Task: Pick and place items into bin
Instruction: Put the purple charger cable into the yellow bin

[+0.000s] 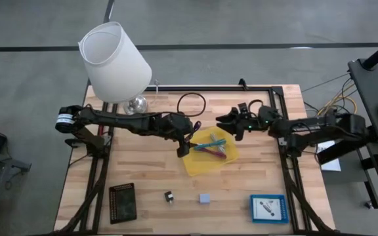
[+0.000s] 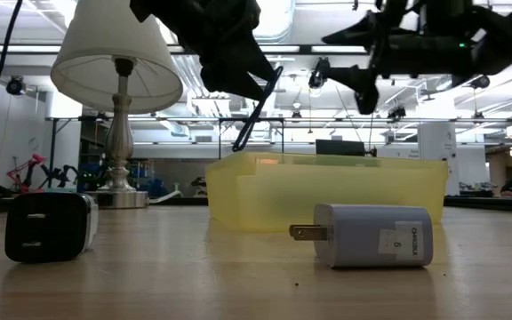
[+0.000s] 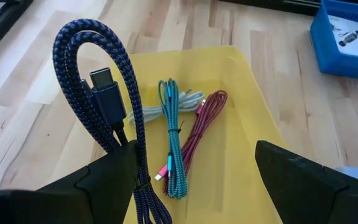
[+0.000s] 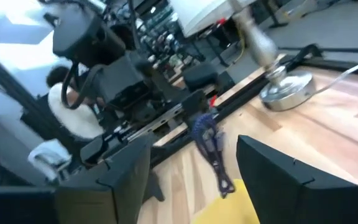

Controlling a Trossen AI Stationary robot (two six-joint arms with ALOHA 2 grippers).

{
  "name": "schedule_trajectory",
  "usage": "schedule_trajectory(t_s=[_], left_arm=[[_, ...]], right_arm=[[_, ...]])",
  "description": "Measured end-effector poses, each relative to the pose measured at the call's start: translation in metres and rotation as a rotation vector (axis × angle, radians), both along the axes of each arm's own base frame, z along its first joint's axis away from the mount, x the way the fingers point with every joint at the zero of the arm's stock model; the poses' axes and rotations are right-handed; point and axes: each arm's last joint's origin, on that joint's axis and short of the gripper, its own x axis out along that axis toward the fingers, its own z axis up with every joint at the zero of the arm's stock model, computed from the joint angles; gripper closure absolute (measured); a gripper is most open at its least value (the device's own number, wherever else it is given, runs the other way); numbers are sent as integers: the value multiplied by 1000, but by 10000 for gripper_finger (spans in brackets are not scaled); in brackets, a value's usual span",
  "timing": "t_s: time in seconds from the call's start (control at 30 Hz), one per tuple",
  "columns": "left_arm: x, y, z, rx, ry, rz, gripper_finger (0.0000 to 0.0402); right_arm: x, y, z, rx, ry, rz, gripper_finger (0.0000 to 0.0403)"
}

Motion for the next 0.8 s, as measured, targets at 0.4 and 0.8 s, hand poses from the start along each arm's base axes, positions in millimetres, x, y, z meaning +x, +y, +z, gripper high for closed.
schedule_trajectory(t_s=[0.4, 0.8], left_arm=[[0, 0, 0, -4, 0, 6, 98], [0, 0, 1, -4, -2, 6, 98]], right_arm=[[53, -8, 9, -26, 53, 79, 177], [77, -14, 17, 1, 137, 81, 178]])
